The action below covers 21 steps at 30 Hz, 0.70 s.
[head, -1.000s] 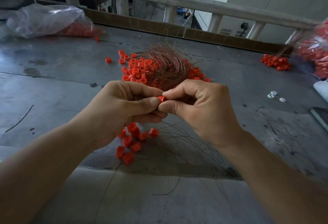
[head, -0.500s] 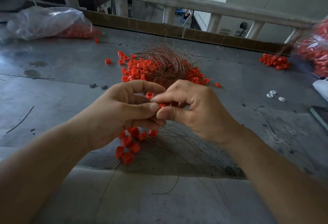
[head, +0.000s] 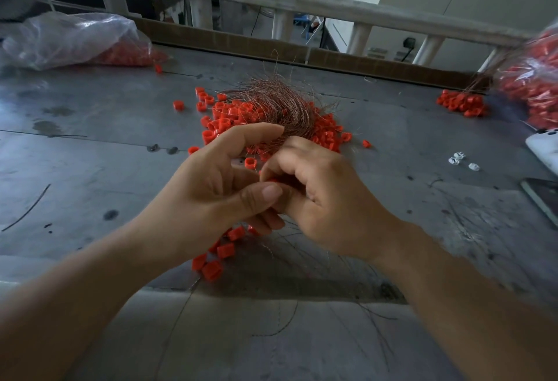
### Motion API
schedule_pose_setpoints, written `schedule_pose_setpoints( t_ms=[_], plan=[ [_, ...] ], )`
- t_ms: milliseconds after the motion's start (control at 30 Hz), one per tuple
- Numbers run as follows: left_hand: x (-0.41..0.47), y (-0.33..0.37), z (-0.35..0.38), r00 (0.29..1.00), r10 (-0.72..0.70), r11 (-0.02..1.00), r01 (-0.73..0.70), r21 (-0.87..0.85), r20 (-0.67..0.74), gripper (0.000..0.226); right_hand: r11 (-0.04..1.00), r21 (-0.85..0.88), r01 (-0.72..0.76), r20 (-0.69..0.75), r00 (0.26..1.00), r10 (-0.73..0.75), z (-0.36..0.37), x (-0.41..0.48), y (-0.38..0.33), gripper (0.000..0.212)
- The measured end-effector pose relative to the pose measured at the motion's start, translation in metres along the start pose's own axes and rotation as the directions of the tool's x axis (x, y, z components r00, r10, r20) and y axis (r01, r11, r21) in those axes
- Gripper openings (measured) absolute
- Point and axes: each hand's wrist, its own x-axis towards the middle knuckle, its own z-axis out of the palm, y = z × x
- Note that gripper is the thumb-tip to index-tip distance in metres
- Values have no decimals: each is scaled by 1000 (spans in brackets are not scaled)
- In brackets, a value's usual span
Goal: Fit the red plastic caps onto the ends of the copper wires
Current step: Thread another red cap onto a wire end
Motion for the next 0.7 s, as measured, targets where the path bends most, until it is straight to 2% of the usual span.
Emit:
schedule_pose_setpoints(
  t_ms=[133, 333, 400, 500, 567, 633, 700],
  plan=[
    [-2, 0, 3, 999, 33, 999, -33, 26, -11, 46, 1000, 24, 6, -9, 1000, -6, 1, -1, -1, 5],
    [2, 3, -2, 999, -37, 996, 37, -78, 2, 65, 998, 63, -8, -22, 1000, 9, 0, 1, 2, 6],
    [2, 3, -5, 998, -68, 995, 67, -76, -12, 60, 996, 90, -8, -46, 999, 13, 1, 1, 2, 9],
    [5, 4, -9, 994, -93, 996, 92, -19, -54, 42, 992, 120, -28, -21, 999, 31, 1, 0, 3, 33],
    [6, 7, -12, 996, -81, 994, 78, -77, -39, 45, 980, 176, -89, 11, 996, 88, 0, 1, 5, 49],
    [7, 9, -16, 998, -63, 978, 55, -202, -30, 50, 960, 249, -126, 36, 992, 121, -2, 2, 6, 44],
    [8, 9, -18, 998, -42, 960, 28, -277, -42, 46, 947, 300, -117, 35, 993, 112, -3, 2, 6, 27]
  ],
)
